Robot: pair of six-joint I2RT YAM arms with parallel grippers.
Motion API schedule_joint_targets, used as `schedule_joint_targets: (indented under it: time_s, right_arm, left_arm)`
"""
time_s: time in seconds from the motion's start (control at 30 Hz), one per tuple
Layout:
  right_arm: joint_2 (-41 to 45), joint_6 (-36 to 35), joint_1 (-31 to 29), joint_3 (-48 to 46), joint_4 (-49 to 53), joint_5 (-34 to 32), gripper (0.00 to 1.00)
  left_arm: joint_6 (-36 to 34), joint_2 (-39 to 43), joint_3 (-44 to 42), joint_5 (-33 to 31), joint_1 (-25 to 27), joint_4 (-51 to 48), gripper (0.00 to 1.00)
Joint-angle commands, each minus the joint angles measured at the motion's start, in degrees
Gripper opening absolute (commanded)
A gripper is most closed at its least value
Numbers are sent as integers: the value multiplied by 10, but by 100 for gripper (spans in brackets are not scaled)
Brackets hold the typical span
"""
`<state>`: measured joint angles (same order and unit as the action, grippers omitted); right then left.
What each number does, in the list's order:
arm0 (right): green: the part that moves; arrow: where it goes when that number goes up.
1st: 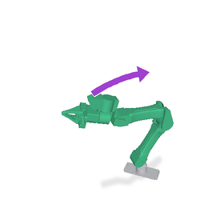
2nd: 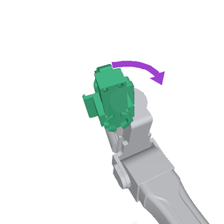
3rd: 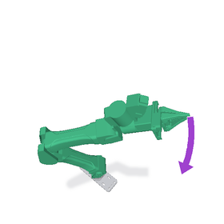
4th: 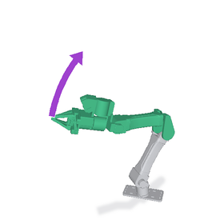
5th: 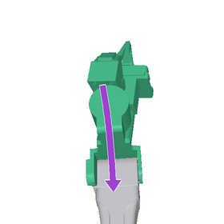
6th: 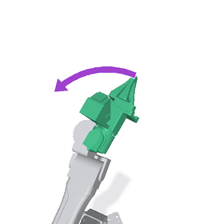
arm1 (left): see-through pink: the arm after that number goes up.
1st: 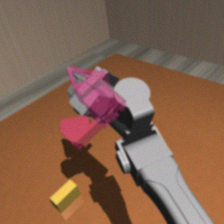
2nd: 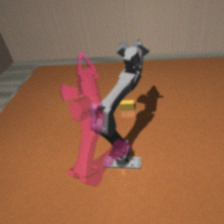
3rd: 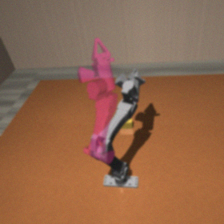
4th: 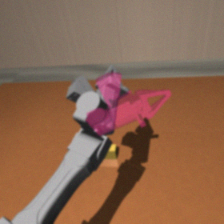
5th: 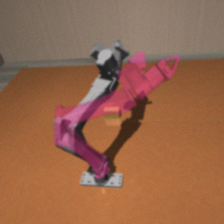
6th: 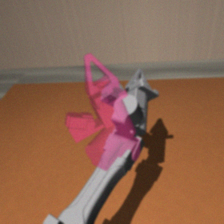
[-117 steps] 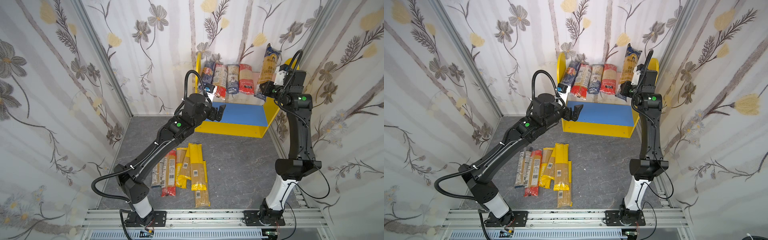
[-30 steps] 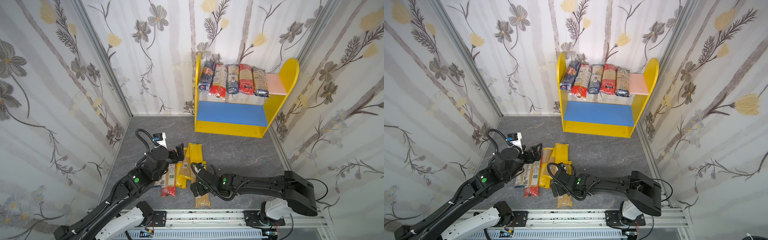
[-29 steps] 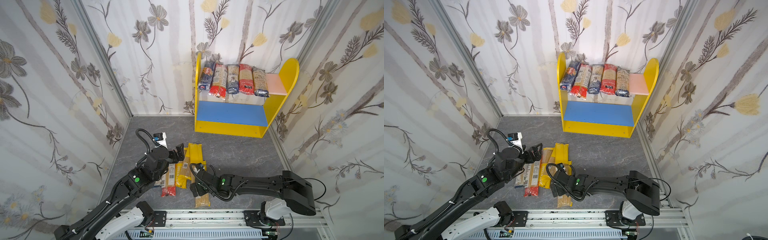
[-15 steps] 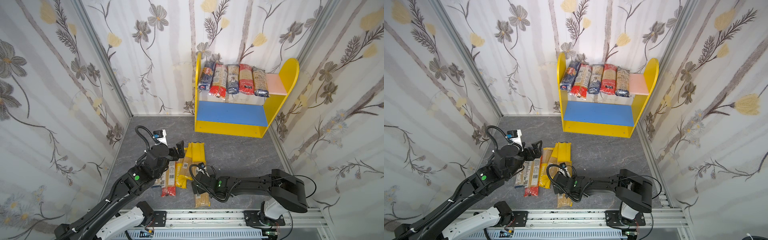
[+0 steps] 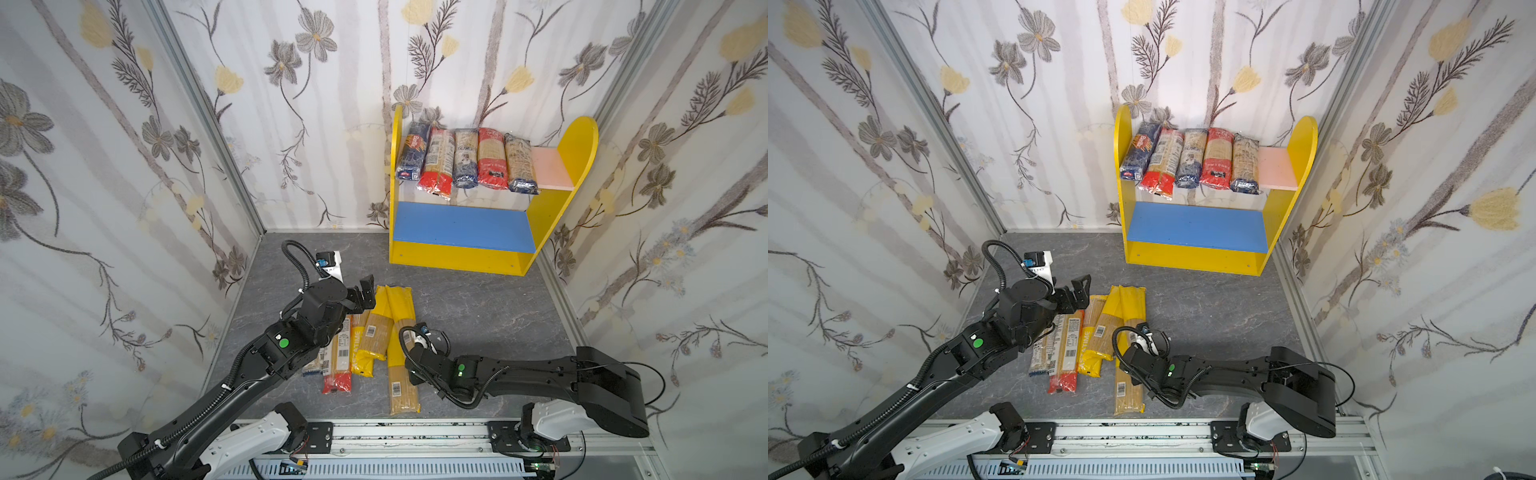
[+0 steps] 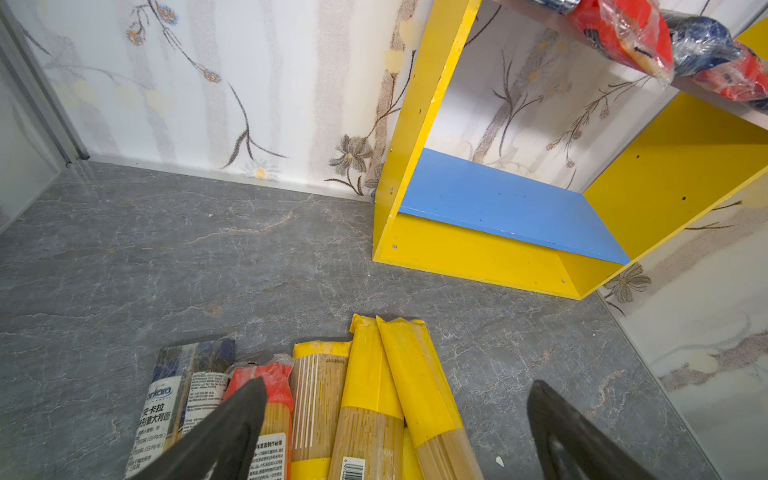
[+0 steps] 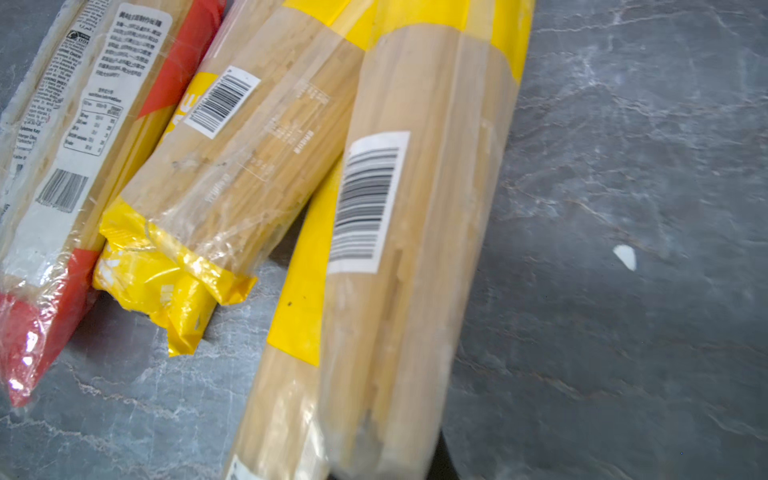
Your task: Place and organize the pasta boxes and bags onto the shelf
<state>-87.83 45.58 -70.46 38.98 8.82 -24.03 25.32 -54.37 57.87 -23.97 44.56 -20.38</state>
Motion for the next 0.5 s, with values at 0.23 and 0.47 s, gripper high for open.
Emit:
schedule_joint_targets:
  time_s: [0.23, 0.47]
  right_arm:
    - [187, -47, 9, 19, 106, -47, 0]
    - [252, -66, 10, 98, 198, -66, 0]
  left_arm:
    - [-43, -17, 12, -23, -9, 69, 100]
    - [-61, -23, 8, -26, -19, 104, 100]
